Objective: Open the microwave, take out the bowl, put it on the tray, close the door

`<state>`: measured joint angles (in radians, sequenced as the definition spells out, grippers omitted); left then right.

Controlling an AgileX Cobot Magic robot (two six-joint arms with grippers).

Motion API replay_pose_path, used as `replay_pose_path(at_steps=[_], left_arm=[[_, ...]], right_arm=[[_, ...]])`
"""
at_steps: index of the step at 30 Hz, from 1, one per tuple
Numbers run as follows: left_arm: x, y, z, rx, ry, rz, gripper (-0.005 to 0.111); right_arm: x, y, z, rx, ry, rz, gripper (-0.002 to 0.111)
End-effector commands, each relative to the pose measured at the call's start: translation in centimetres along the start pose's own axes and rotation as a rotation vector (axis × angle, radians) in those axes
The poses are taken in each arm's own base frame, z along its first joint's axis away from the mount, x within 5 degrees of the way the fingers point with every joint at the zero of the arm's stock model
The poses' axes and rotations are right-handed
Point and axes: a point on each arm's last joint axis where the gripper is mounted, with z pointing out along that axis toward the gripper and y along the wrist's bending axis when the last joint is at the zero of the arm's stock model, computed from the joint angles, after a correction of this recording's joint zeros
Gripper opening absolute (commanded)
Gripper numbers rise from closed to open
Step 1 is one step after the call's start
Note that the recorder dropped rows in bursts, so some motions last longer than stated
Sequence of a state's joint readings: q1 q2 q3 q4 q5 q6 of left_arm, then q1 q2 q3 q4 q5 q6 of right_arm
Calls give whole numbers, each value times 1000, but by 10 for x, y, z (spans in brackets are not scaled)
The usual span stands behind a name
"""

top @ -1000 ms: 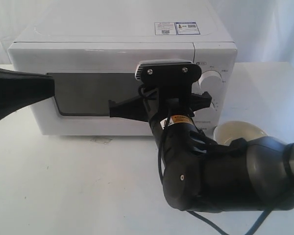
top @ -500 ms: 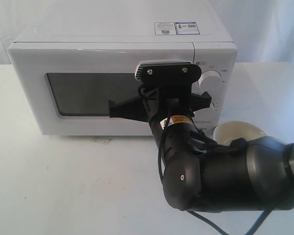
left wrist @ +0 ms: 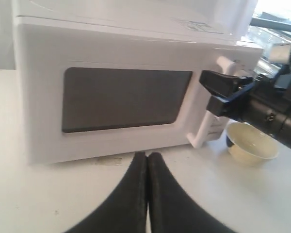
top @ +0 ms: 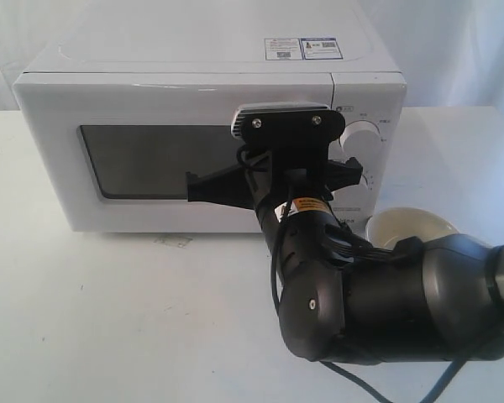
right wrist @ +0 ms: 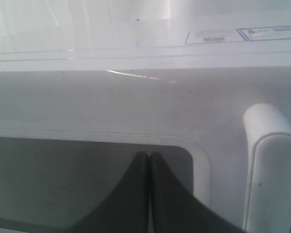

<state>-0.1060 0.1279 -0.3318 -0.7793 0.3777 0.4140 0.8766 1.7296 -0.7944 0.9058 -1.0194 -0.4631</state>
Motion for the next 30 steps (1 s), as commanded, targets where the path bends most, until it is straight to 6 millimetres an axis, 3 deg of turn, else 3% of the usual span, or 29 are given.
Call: replay_pose_path(at_steps=[1,14,22,24,30], left_arm=[[18,14,-5,-123,-47,-39,0],[48,48,0,-416,-52,107,0],[78,61,7,-453,3,130,0],[76,61,7,-453,-34,120,0],[86,62,7,-455,83,120,0]], right_arm=[[0,-1,-1,-1,-3,-14,0],[0,-1,-1,-1,-3,-14,0],[0,-1,-1,-1,-3,-14,0],[0,-1,-1,-1,-3,-14,0],[0,-1,-1,-1,-3,-14,0]])
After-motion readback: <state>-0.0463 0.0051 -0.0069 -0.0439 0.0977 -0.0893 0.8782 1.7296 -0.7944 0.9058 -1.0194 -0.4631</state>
